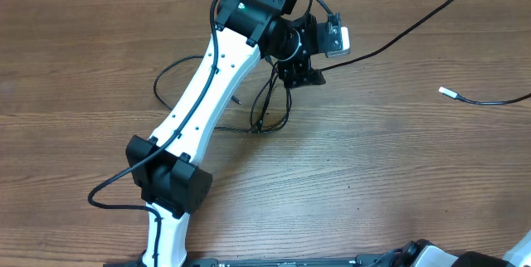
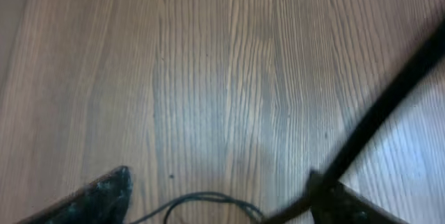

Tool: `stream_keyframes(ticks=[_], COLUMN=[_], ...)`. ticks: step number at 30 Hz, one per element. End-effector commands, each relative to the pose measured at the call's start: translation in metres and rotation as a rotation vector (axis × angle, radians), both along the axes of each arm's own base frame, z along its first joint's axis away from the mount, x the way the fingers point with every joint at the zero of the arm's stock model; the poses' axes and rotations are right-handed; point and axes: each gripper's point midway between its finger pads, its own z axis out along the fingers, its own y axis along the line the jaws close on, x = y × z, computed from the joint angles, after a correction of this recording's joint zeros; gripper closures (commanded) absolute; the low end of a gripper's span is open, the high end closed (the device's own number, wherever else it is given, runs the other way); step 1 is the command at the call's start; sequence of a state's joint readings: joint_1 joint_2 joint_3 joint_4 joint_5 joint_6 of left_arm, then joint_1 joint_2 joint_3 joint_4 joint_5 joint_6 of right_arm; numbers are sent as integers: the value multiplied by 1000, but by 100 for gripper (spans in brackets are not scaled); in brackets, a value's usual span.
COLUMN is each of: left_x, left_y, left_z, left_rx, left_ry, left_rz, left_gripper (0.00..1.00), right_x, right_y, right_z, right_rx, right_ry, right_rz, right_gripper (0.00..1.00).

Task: Untangle cables

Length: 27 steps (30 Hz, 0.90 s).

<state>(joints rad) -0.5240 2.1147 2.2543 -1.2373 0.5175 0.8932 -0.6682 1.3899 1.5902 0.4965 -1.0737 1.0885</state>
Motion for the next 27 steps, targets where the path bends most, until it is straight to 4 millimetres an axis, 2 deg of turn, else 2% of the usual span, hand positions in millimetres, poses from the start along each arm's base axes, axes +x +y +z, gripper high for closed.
stream_keyframes(ticks=[1,4,8,11,13,16,19,22,27], left_x=[0,3,13,20,23,29,33,32,39], left_y=[-7,-8,-7,-5,-2,15,26,24,18], left_z=[-5,6,45,89,126,177,211,238,269], left_rx=[-13,-36,-82,-143,-200,-239,-271,-351,-504], left_ry=[-11,-13,-57,-128,-188,-335,-450,-493,-491], left_rz=[-28,10,106,179,233,323,378,391,456], left_gripper=[96,96,96,96,96,96,96,96,96], right_x=[-4,-4,-1,8,15,25,31,37,49], right_y=[2,3,3,-5,-10,-18,-24,-28,-38], right_z=[5,4,-4,-18,-29,-47,-60,-72,-95], right_rx=[-13,-16,-21,-6,2,0,-13,-22,-9], right_ry=[-6,-1,32,84,121,173,203,226,288], right_rz=[5,11,22,8,-4,-22,-36,-44,-48], right_gripper=[96,96,96,96,96,96,96,96,96])
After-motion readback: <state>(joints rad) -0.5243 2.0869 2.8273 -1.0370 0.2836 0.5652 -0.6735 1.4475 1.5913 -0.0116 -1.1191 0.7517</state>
